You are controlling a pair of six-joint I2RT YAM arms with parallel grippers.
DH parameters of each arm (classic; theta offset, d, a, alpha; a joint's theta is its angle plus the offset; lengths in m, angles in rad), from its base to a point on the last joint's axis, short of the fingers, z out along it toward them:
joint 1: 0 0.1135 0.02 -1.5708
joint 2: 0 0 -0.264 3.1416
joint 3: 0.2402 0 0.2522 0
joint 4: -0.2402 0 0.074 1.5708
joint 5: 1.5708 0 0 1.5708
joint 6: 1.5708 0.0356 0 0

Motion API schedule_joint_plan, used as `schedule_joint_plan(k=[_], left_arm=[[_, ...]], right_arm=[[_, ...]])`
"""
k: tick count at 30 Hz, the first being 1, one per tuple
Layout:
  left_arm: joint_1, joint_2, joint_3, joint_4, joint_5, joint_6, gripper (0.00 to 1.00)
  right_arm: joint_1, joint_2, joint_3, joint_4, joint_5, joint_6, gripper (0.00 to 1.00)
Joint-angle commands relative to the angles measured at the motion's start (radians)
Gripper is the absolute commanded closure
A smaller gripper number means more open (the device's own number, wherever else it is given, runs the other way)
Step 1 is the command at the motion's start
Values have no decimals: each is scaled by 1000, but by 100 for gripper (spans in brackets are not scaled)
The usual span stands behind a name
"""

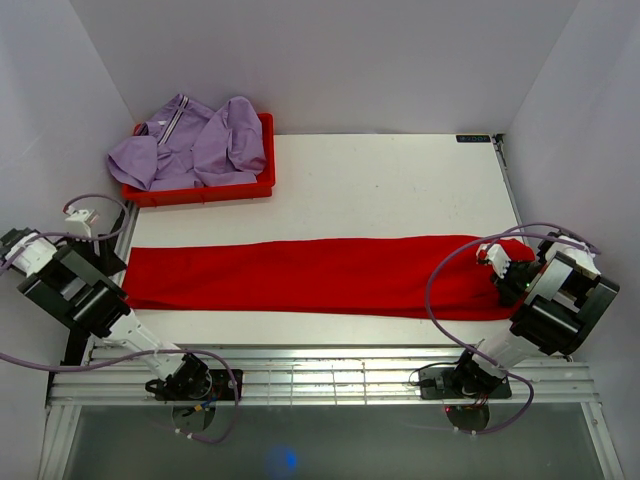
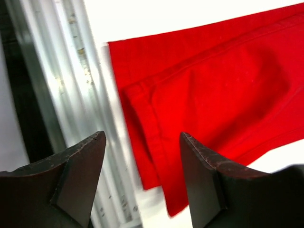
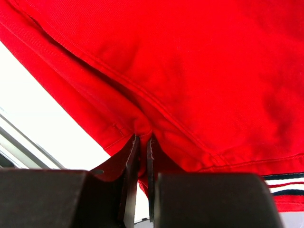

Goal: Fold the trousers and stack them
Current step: Fold the trousers

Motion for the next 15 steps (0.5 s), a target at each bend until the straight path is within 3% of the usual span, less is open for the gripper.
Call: schedule_joint_plan(k=[1, 7, 15], left_arm=[[-41, 26, -27, 76, 15, -133, 27], [-99, 52, -90, 157, -47, -217, 37], [-118, 71, -112, 220, -120, -269, 58]], right_arm=[[2, -6, 8, 62, 93, 0, 89], [3, -18, 4, 59, 94, 4, 89], [5, -21, 0, 55, 90, 1, 90]])
